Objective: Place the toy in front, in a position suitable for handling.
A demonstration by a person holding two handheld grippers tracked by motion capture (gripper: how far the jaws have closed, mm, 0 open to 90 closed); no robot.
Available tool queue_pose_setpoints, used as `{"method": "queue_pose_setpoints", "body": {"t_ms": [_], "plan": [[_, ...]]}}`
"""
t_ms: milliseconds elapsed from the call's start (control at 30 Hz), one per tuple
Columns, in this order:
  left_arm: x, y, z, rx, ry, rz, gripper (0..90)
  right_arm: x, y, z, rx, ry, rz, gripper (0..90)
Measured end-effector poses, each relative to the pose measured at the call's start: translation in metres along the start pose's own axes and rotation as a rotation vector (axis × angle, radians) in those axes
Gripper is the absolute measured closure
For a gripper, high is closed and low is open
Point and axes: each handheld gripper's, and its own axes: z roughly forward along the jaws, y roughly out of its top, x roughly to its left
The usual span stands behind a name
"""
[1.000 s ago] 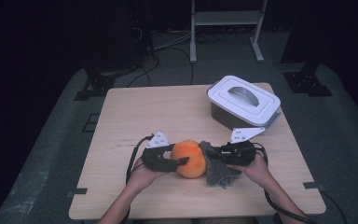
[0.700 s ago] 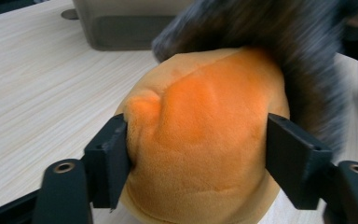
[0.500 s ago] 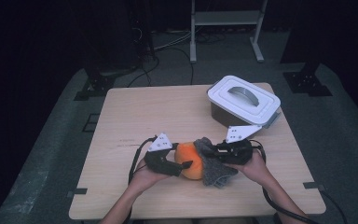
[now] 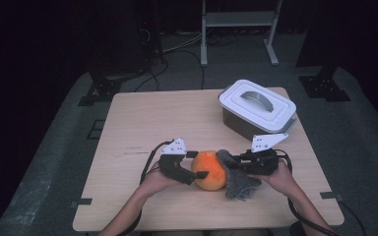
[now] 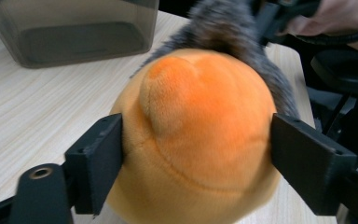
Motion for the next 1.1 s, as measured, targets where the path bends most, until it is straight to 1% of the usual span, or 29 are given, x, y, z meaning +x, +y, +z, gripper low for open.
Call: {"method": "queue_pose_setpoints", "body": {"t_ms": [33,67,100,133,167,200,233,267,333,400,433,467,500,533,567,600,633,700,767,800,833,867,900,933,967,1067,1100], "plan": [[-0.002,0.0,-0.001,0.006,-0.001,0.013,22.6,-0.002,0.001,0.001,0.005,-0.018,-0.002,77.6],[-0.005,-0.001,-0.003,0.009,-0.01,0.014,24.3,-0.003,0.002,0.001,0.007,-0.034,-0.002,77.6],[-0.008,-0.002,-0.005,0.013,-0.031,0.022,25.6,-0.006,0.004,0.002,0.009,-0.056,-0.001,77.6],[-0.011,-0.003,-0.007,0.019,-0.034,0.032,27.4,-0.009,0.005,0.003,0.01,-0.068,0.004,77.7],[-0.013,-0.004,-0.008,0.025,-0.016,0.037,28.0,-0.012,0.005,0.003,0.008,-0.068,0.011,77.8],[-0.015,-0.004,-0.009,0.032,0.005,0.04,27.2,-0.013,0.006,0.004,0.003,-0.059,0.015,77.8],[-0.015,-0.005,-0.009,0.038,0.017,0.045,25.1,-0.013,0.006,0.006,-0.002,-0.046,0.021,77.8],[-0.014,-0.006,-0.009,0.034,0.04,0.041,23.4,-0.012,0.007,0.007,-0.003,-0.042,0.016,77.8],[-0.01,-0.007,-0.008,0.016,0.072,0.017,16.5,-0.01,0.008,0.008,-0.002,-0.036,0.01,77.9],[-0.007,-0.007,-0.007,-0.001,0.083,0.002,12.5,-0.008,0.008,0.009,-0.003,-0.022,0.005,77.8],[-0.006,-0.007,-0.006,0.0,0.082,0.003,9.8,-0.007,0.008,0.009,-0.004,-0.013,-0.002,77.8],[-0.004,-0.006,-0.004,-0.002,0.071,0.006,9.2,-0.006,0.008,0.009,-0.004,-0.014,-0.006,77.8],[-0.004,-0.006,-0.003,-0.003,0.062,0.005,10.2,-0.007,0.008,0.009,-0.003,-0.017,-0.004,77.8],[-0.003,-0.006,-0.002,-0.005,0.047,0.005,13.1,-0.007,0.008,0.009,-0.001,-0.02,-0.004,77.7],[-0.003,-0.006,-0.001,-0.004,0.036,0.019,17.4,-0.007,0.008,0.009,-0.002,-0.023,-0.002,77.7],[-0.004,-0.006,0.0,-0.003,0.036,0.03,22.8,-0.008,0.008,0.008,-0.001,-0.024,-0.001,77.7],[-0.005,-0.006,0.0,-0.003,0.044,0.038,26.6,-0.007,0.008,0.008,-0.002,-0.025,0.0,77.7],[-0.007,-0.006,0.001,-0.01,0.067,0.041,35.5,-0.003,0.014,0.004,-0.013,-0.032,-0.019,78.0],[-0.01,-0.005,0.003,-0.014,0.076,0.041,38.3,0.004,0.023,0.001,-0.04,-0.019,-0.037,78.0],[-0.012,-0.004,0.004,-0.01,0.085,0.054,39.4,0.009,0.028,0.002,-0.051,-0.003,-0.055,78.0],[-0.014,-0.002,0.005,-0.001,0.098,0.063,40.2,0.013,0.032,0.004,-0.048,0.003,-0.069,78.0],[-0.015,-0.002,0.004,0.005,0.109,0.066,40.5,0.019,0.035,0.009,-0.022,-0.003,-0.096,78.0],[-0.015,-0.002,0.003,0.005,0.118,0.064,41.2,0.021,0.035,0.013,-0.007,-0.01,-0.11,77.9],[-0.015,-0.003,0.002,-0.001,0.121,0.059,42.0,0.021,0.035,0.014,-0.007,-0.01,-0.106,78.0],[-0.014,-0.004,0.0,-0.012,0.123,0.045,42.6,0.018,0.033,0.013,-0.014,-0.006,-0.091,78.0],[-0.014,-0.004,-0.004,-0.018,0.136,0.036,43.2,0.006,0.024,0.005,-0.01,-0.039,-0.049,78.0],[-0.014,-0.003,-0.005,-0.019,0.139,0.034,43.3,0.001,0.018,0.001,-0.002,-0.053,-0.027,78.0]]}}
